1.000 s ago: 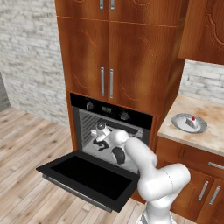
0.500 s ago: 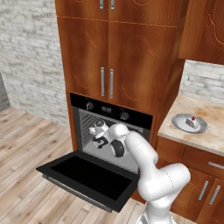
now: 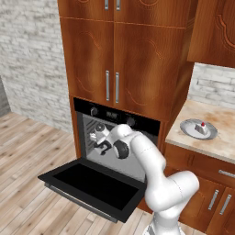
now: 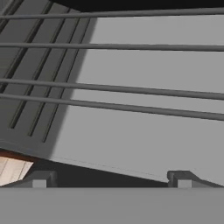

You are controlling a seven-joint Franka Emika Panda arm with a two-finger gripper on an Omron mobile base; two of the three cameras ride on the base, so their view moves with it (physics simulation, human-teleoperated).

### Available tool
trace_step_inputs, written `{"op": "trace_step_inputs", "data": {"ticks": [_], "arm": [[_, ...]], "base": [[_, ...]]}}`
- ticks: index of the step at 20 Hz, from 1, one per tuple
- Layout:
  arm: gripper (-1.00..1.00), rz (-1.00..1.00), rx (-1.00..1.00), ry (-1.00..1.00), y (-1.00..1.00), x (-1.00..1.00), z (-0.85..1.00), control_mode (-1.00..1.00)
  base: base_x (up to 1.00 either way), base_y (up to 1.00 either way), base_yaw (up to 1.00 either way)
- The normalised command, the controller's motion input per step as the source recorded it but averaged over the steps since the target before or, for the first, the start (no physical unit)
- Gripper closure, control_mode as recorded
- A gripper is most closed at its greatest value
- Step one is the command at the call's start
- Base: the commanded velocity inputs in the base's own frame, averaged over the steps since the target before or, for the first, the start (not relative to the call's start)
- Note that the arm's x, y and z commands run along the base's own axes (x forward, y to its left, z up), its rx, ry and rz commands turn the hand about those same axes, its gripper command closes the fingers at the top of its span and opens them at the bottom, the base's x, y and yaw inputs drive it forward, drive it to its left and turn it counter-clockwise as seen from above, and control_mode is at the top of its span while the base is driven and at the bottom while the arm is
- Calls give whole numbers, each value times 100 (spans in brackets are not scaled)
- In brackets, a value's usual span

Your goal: Take the baked cake out of the oven and place it on the plate for cooling. Then close the oven door.

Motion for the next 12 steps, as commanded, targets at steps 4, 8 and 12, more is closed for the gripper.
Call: {"op": "trace_step_inputs", "data": {"ticks": [4,8,12], "arm": [[-100,0,0,0,30,-37,22,-100],[-100,0,0,3,29,-43,13,-100],[-100,0,0,4,31,-51,7,-100]], "base": [[0,0,0],[0,0,0],[0,0,0]]}}
